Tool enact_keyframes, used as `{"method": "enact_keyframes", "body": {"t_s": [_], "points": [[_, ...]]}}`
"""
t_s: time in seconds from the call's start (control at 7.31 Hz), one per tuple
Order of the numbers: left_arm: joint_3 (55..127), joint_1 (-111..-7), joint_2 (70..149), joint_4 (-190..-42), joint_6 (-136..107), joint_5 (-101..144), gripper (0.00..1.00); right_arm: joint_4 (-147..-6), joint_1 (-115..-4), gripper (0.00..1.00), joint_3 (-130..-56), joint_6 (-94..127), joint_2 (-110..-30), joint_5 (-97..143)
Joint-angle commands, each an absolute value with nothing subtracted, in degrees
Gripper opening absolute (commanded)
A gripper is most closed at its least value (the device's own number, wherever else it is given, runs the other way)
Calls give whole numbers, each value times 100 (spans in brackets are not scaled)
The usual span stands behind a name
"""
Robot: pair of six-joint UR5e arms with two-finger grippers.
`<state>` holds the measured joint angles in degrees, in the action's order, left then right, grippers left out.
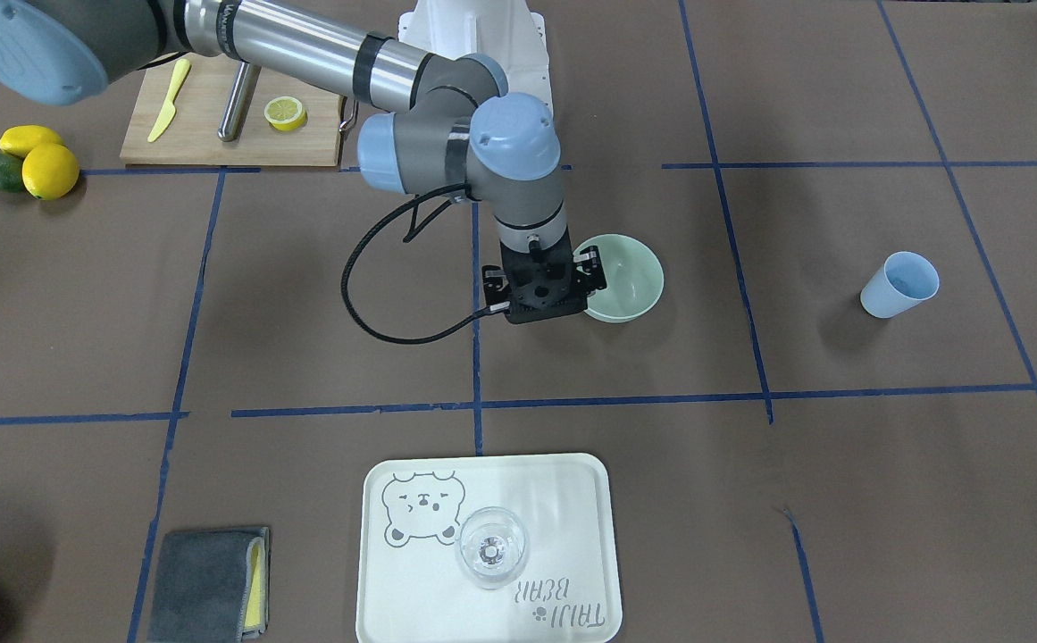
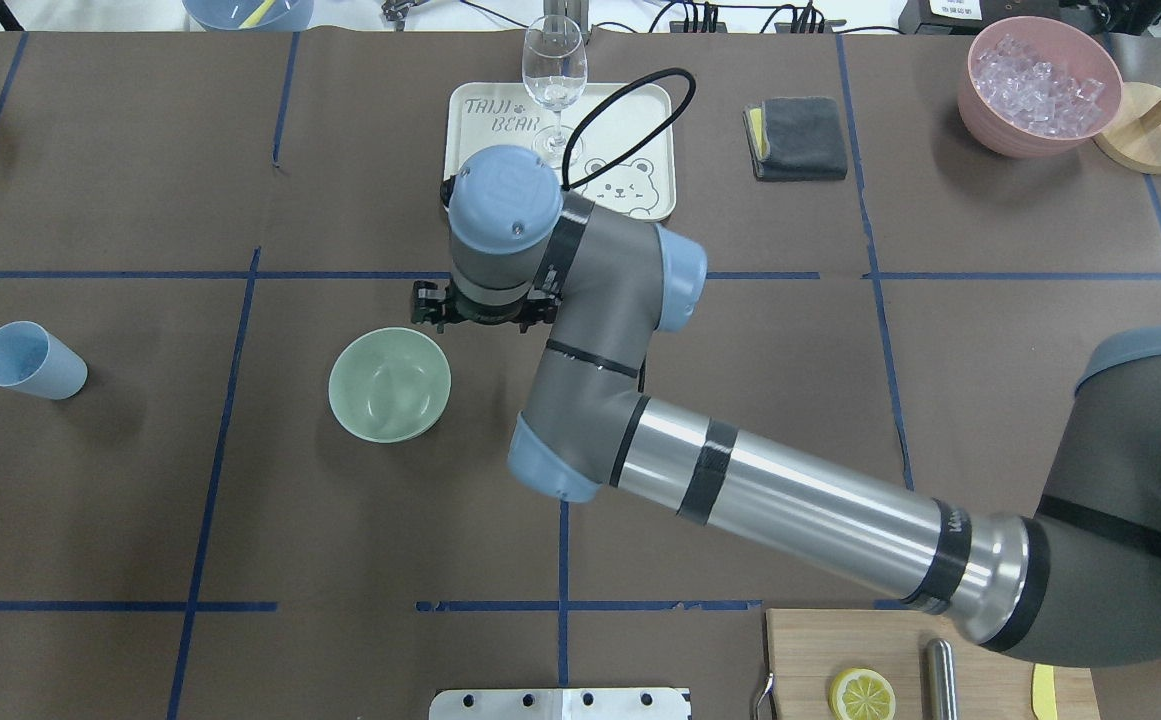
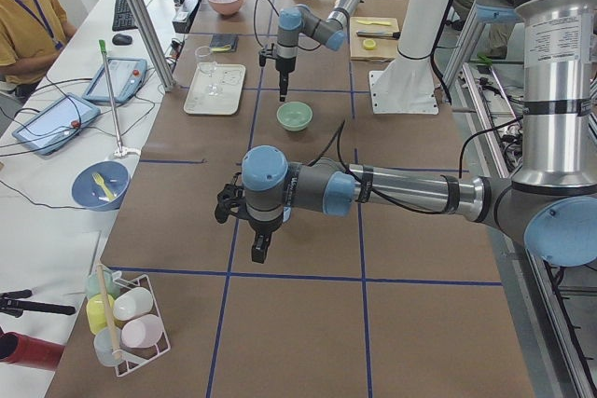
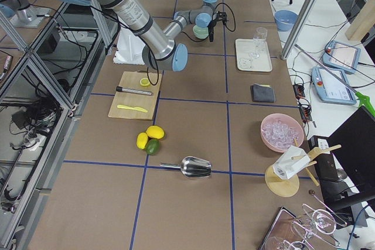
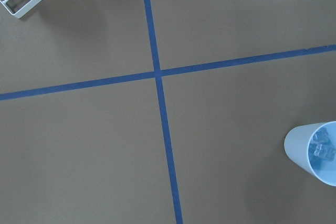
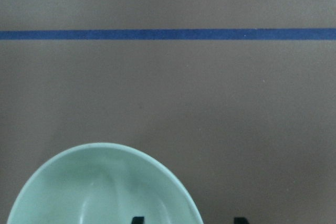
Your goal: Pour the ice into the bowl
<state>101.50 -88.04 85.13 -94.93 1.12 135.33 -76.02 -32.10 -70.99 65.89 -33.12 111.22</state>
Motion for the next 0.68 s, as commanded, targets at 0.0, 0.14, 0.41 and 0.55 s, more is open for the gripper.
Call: {"method": "enact_keyframes", "body": {"t_s": [0.0, 0.14, 0.41, 0.55], "points": [[10195, -8789, 8561, -10113, 106, 13544, 100, -8835, -4040, 100, -8832, 5264, -4563, 11689], [10187, -8754, 8648, -10386, 123, 13527, 100, -9303, -4443, 100, -9546, 4194, -5188, 11776], [10125, -8763, 8814, -11324, -226, 13518, 100, -9694, -5802, 100, -10325, 2345, -6419, 12582], [10090, -8763, 8859, -12043, -690, 13526, 100, -9677, -6245, 100, -10458, 1442, -7043, 12595]]}}
